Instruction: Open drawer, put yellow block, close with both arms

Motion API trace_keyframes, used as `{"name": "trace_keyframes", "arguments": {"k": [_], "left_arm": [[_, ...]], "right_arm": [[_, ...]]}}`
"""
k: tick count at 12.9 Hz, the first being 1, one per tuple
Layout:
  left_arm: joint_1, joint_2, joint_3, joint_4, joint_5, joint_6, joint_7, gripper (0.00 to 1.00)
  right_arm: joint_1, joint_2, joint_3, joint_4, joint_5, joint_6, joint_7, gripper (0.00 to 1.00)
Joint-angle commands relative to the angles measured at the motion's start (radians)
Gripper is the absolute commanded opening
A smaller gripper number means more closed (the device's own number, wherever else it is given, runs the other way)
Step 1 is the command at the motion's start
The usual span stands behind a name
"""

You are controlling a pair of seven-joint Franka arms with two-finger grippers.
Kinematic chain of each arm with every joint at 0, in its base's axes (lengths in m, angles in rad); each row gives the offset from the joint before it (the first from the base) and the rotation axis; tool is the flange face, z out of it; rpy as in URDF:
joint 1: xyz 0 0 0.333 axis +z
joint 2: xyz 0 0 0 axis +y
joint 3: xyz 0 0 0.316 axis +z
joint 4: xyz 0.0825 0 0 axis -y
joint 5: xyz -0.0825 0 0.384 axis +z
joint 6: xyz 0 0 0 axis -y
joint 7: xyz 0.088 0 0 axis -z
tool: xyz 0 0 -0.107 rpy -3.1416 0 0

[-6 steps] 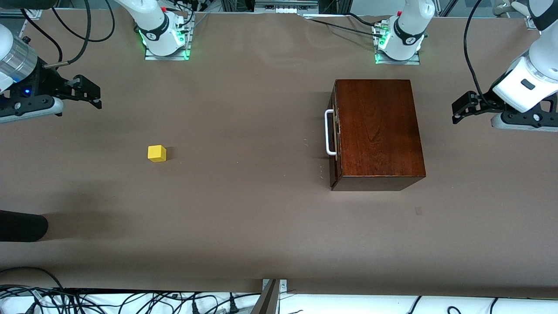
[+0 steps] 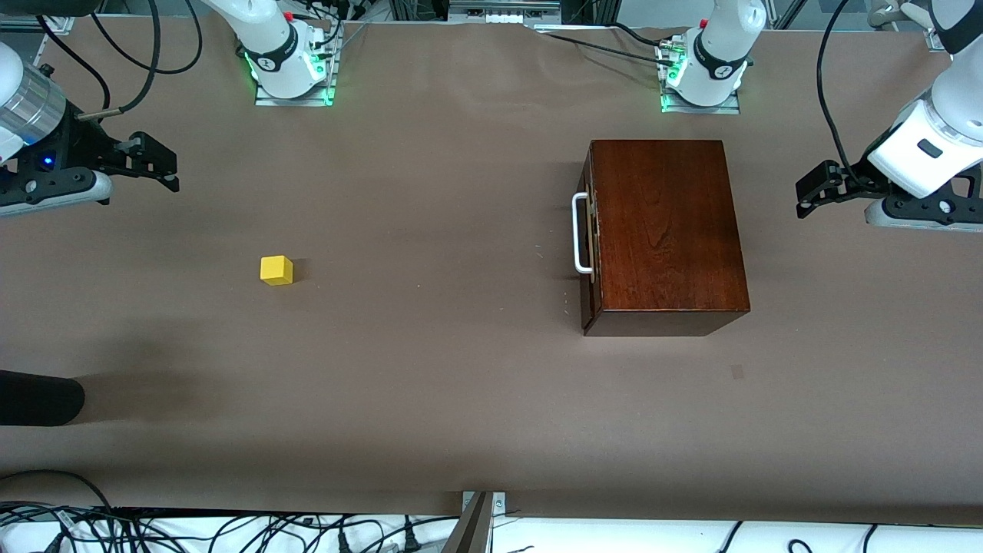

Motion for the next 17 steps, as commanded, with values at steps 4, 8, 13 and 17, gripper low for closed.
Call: {"name": "trace_keyframes", "arguments": {"k": [4,8,13,17], "left_arm": [[0.008,0.017,-0.007,0.038,-0.020,-0.025,0.017,1.00],[0.007,0.015,-0.007,0.038,-0.022,-0.026,0.018,1.00],[0.006,0.015,-0.073,0.038,-0.026,-0.046,0.014,1.00],[0.005,0.055,-0.198,0.038,-0.040,-0.040,-0.117,1.00]], "right_arm": [[-0.003,-0.013,0.003,0.002,0.005,-0.013,0.005,1.00],[-0.003,-0.013,0.003,0.002,0.005,-0.013,0.005,1.00],[-0.003,-0.013,0.001,0.002,0.005,-0.013,0.005,1.00],[-0.003,-0.013,0.001,0.002,0.005,-0.013,0.005,1.00]]}}
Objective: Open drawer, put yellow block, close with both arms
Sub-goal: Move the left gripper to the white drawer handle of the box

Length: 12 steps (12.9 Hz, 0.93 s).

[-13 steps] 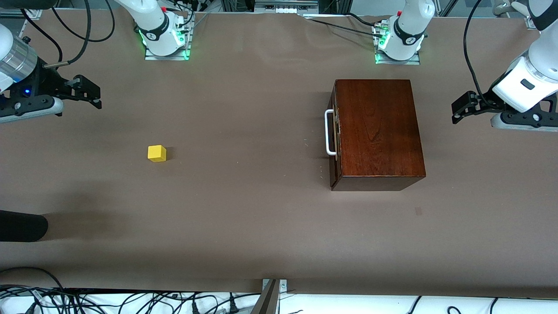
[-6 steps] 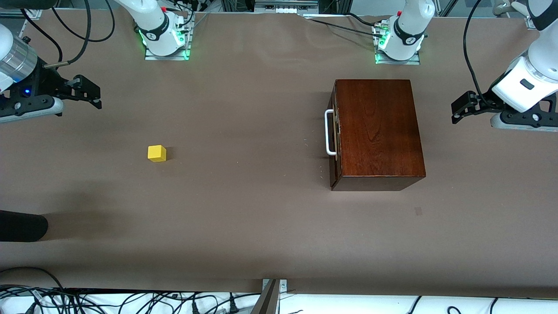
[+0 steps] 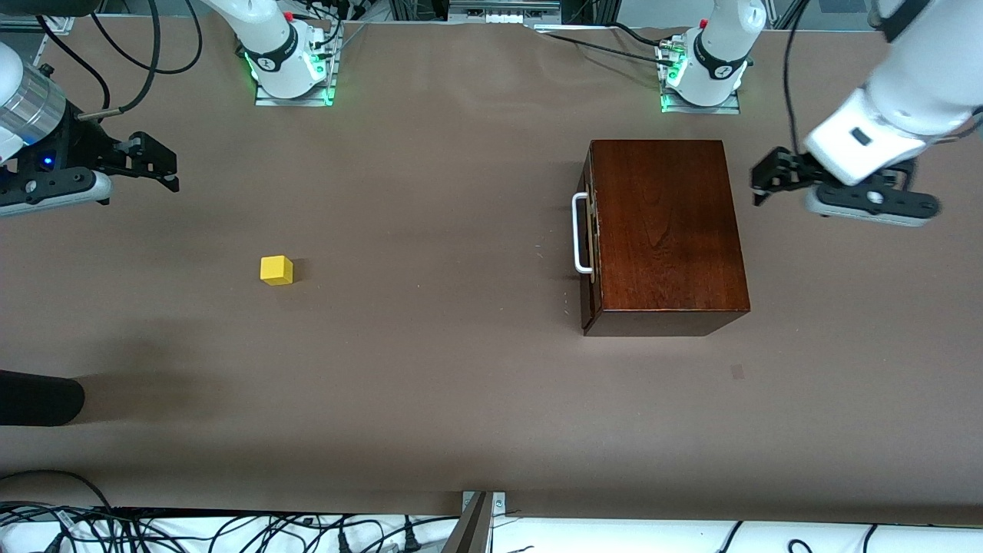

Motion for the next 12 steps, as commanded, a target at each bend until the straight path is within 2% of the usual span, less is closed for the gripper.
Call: {"name": "trace_keyframes", "arguments": {"k": [1,4,6,8,12], "left_arm": [[0.006,0.078,-0.091,0.039,-0.056,-0.013,-0.186,1.00],[0.003,0.208,-0.199,0.154,-0.039,0.015,-0.422,1.00],[-0.064,0.269,-0.202,0.168,-0.030,0.025,-0.483,1.00],[-0.149,0.311,-0.202,0.166,0.010,0.077,-0.523,1.00],[-0.286,0.404,-0.202,0.156,0.108,0.087,-0.703,1.00]], "right_arm": [[-0.003,-0.013,0.002,0.002,0.005,-0.013,0.005,1.00],[-0.003,-0.013,0.002,0.002,0.005,-0.013,0.005,1.00],[-0.003,-0.013,0.002,0.002,0.005,-0.013,0.005,1.00],[-0.003,-0.013,0.002,0.002,0.005,-0.013,0.005,1.00],[-0.003,-0.013,0.002,0.002,0.005,-0.013,0.005,1.00]]}}
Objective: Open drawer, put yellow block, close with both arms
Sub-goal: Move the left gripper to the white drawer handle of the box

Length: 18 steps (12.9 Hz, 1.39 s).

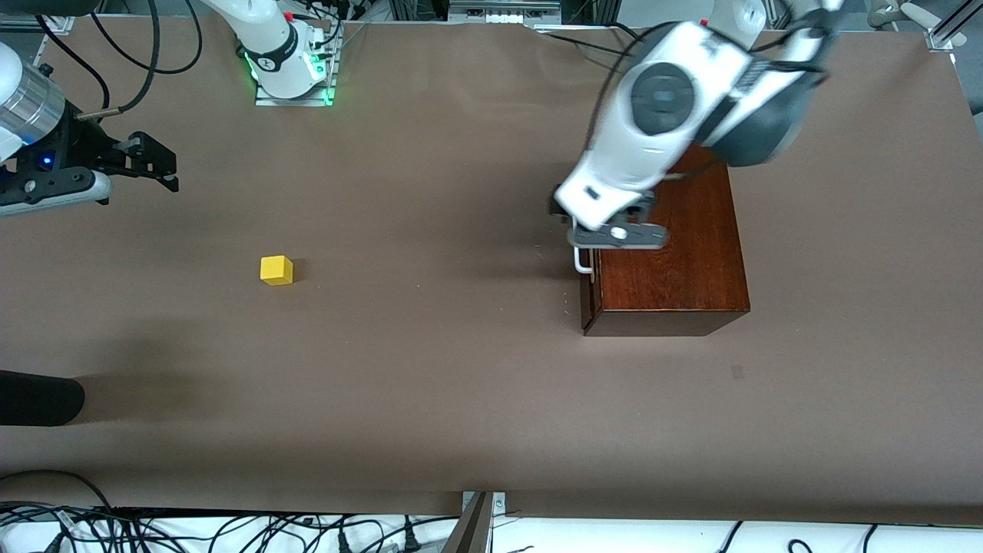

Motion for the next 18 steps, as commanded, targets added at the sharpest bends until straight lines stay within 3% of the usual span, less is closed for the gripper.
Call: {"name": "trace_keyframes", "arguments": {"k": [1,4,6,9,18], "left_arm": [[-0.051,0.079,0.001,0.015,0.043,-0.012,-0.064,1.00],[-0.091,0.098,0.004,-0.067,0.047,0.045,-0.064,1.00],[-0.097,0.119,0.004,-0.082,0.139,0.051,-0.069,1.00],[-0.121,0.168,0.004,-0.084,0.220,0.074,-0.103,1.00],[-0.143,0.234,0.005,-0.081,0.274,0.106,-0.132,1.00]], "right_arm": [[-0.003,-0.013,0.002,0.001,0.005,-0.013,0.005,1.00],[-0.003,-0.011,0.001,0.001,0.005,-0.013,0.005,1.00],[-0.003,-0.013,0.001,0.001,0.005,-0.013,0.005,1.00],[-0.003,-0.013,-0.001,0.001,0.005,-0.013,0.005,1.00],[-0.009,-0.005,-0.013,0.001,0.002,-0.005,-0.002,1.00]]}}
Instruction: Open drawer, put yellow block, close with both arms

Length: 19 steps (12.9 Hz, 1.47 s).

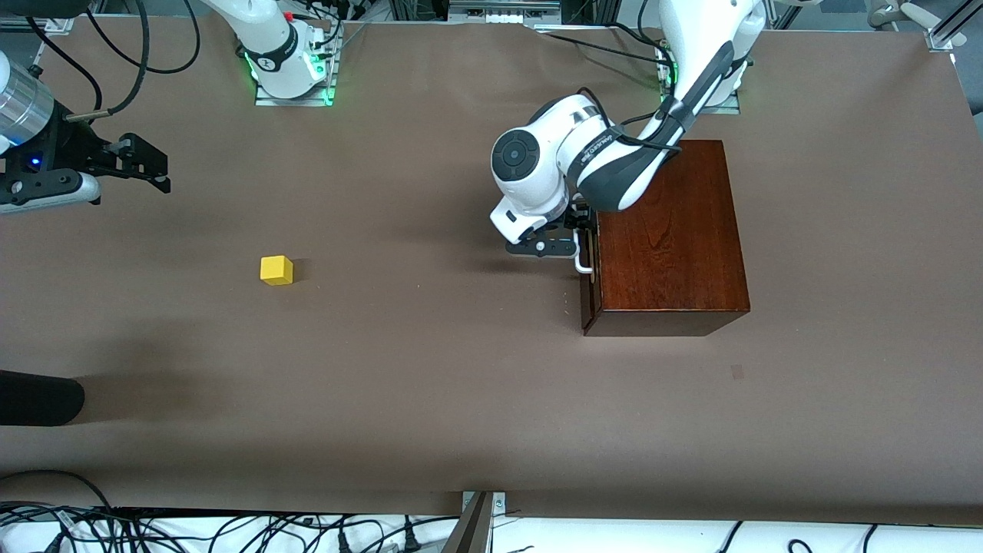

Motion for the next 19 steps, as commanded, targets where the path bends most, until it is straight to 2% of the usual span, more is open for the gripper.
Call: {"name": "trace_keyframes", "arguments": {"k": [1,7,12,15,17,19], "left_arm": [[-0.026,0.024,0.004,0.003,0.049,0.028,-0.046,1.00],[-0.069,0.047,0.001,0.020,0.057,0.067,-0.118,1.00],[-0.091,0.073,-0.001,0.024,0.034,0.213,-0.201,1.00],[-0.094,0.090,-0.002,0.073,-0.004,0.227,-0.207,1.00],[-0.100,0.090,-0.002,0.089,-0.049,0.229,-0.206,1.00],[-0.101,0.088,-0.002,0.092,-0.055,0.229,-0.206,1.00]], "right_arm": [[-0.009,-0.005,0.006,0.000,0.002,-0.009,-0.009,1.00],[-0.009,-0.005,0.006,0.000,0.001,-0.010,-0.016,1.00],[-0.007,-0.004,0.006,0.000,0.002,-0.004,-0.006,1.00],[-0.010,0.013,0.004,0.026,0.007,0.002,-0.010,1.00],[-0.007,0.014,0.009,0.031,0.063,0.003,-0.013,1.00],[-0.005,0.016,0.007,0.028,0.073,0.003,-0.013,1.00]]}}
